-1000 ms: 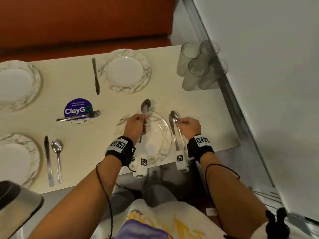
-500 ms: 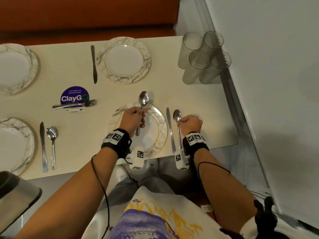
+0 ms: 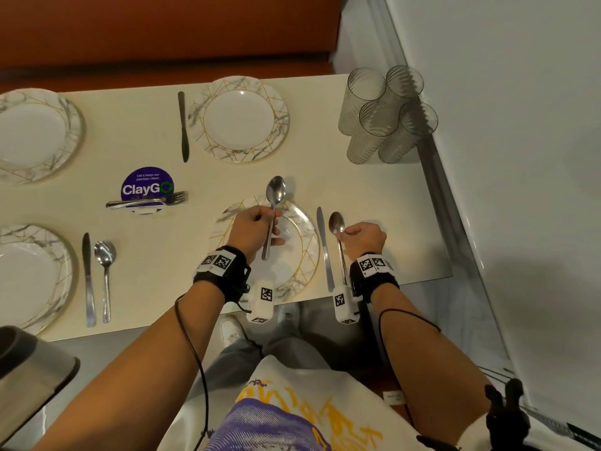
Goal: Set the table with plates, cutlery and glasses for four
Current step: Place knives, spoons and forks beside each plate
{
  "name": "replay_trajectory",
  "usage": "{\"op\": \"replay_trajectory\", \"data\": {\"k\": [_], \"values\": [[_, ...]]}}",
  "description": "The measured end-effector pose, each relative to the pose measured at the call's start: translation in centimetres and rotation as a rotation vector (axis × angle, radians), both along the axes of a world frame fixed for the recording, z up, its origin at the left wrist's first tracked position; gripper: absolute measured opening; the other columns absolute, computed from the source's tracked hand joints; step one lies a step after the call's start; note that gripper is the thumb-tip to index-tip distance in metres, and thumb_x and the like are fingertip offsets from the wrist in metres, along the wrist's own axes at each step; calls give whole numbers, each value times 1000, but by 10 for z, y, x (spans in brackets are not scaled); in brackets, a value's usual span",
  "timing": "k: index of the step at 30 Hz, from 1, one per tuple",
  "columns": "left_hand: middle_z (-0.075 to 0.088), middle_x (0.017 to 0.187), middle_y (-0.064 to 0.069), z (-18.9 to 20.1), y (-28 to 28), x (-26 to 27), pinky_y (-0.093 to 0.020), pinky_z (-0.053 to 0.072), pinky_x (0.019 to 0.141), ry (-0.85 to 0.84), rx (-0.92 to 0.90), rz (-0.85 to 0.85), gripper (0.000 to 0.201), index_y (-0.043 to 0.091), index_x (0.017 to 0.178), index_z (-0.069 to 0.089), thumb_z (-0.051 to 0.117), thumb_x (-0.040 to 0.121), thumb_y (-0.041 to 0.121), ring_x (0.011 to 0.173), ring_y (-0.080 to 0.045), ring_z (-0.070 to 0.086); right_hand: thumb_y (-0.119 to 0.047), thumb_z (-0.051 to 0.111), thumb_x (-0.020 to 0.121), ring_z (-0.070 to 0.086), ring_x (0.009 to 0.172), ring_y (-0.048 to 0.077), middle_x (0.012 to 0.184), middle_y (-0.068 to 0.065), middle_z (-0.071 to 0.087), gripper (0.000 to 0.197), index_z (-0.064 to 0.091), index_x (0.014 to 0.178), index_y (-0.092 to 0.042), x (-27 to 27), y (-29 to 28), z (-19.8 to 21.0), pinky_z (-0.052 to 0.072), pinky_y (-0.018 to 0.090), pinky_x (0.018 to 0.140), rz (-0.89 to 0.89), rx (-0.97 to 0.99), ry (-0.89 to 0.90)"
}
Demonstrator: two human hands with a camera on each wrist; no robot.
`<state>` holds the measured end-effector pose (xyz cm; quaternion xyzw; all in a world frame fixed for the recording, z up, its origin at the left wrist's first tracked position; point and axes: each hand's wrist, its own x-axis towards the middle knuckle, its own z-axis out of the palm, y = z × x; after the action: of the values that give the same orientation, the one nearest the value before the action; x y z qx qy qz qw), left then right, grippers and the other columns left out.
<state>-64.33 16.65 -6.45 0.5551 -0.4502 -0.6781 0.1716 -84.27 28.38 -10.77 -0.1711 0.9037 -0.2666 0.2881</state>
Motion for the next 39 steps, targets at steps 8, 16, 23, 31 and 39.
{"op": "replay_trajectory", "data": {"k": [8, 16, 23, 31, 39], "values": [[62, 82, -7, 7, -1, 5, -33, 64, 64, 24, -4, -23, 24, -6, 113, 70, 51, 107, 9, 65, -14, 61, -12, 68, 93, 64, 78, 11, 91, 1, 71, 10, 72, 102, -10, 19, -21, 22, 60, 30, 81, 25, -245, 58], [62, 86, -10, 21, -10, 31, -28, 58, 60, 84, -43, -85, 25, -5, 111, 72, 52, 106, 8, 65, -15, 61, -37, 69, 95, 68, 87, 10, 95, -12, 66, 36, 64, 129, -27, 63, -94, 71, 57, 27, 80, 334, -410, -178], [63, 84, -8, 29, -32, 94, -27, 45, 54, 118, -26, -134, 23, 2, 111, 76, 56, 105, 11, 63, -15, 55, -20, 72, 86, 72, 86, 18, 90, -3, 75, 11, 77, 95, -16, 115, -129, 83, 59, 36, 82, 528, -391, -83], [77, 103, -5, 37, -86, 226, -30, 55, 71, 168, 25, 20, 22, 12, 110, 78, 77, 91, 23, 91, -20, 71, -6, 69, 91, 68, 61, 22, 87, 13, 75, 12, 71, 102, -9, 210, -160, 92, 59, 38, 62, 256, -525, -316], [78, 95, -18, 58, -144, 269, -34, 61, 76, 267, -70, 281, 26, -4, 107, 71, 77, 91, 16, 86, -27, 77, -16, 81, 86, 69, 60, 20, 84, 10, 76, 21, 73, 103, -10, 309, -177, 80, 56, 31, 57, 435, -428, -430]]}}
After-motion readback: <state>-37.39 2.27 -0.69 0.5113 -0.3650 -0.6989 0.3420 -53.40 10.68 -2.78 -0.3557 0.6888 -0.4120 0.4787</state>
